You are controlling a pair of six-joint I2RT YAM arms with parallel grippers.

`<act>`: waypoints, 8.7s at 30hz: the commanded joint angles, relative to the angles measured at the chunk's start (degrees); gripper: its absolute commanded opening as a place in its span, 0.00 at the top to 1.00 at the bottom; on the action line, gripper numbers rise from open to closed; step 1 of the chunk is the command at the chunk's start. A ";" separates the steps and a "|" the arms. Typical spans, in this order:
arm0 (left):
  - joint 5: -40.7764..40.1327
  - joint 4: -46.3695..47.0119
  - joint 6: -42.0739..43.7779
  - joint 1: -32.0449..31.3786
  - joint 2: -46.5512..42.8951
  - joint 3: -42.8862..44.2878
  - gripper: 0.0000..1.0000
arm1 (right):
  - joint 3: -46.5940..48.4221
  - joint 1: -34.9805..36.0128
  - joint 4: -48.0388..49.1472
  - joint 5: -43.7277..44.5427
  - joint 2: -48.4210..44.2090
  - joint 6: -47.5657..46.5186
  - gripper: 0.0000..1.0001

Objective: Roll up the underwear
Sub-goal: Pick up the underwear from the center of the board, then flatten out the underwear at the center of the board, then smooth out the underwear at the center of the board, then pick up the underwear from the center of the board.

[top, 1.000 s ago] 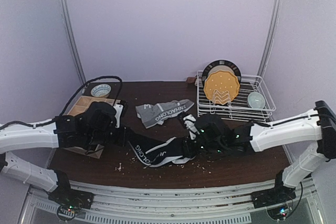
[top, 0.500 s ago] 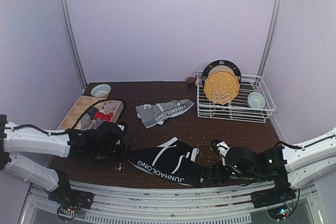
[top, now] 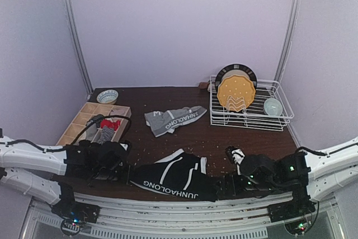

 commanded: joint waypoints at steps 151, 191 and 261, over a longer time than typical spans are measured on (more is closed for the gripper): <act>11.58 16.85 13.36 4.45 24.36 14.87 0.76 | 10.12 -5.67 -20.38 4.77 -2.52 5.69 0.33; 8.78 15.15 14.89 5.29 29.20 18.36 0.84 | 14.75 -19.00 -0.93 -12.00 27.58 -8.45 0.53; 7.74 18.44 12.89 8.67 20.66 11.09 0.91 | 15.60 -26.79 -6.96 -12.91 11.96 6.63 1.00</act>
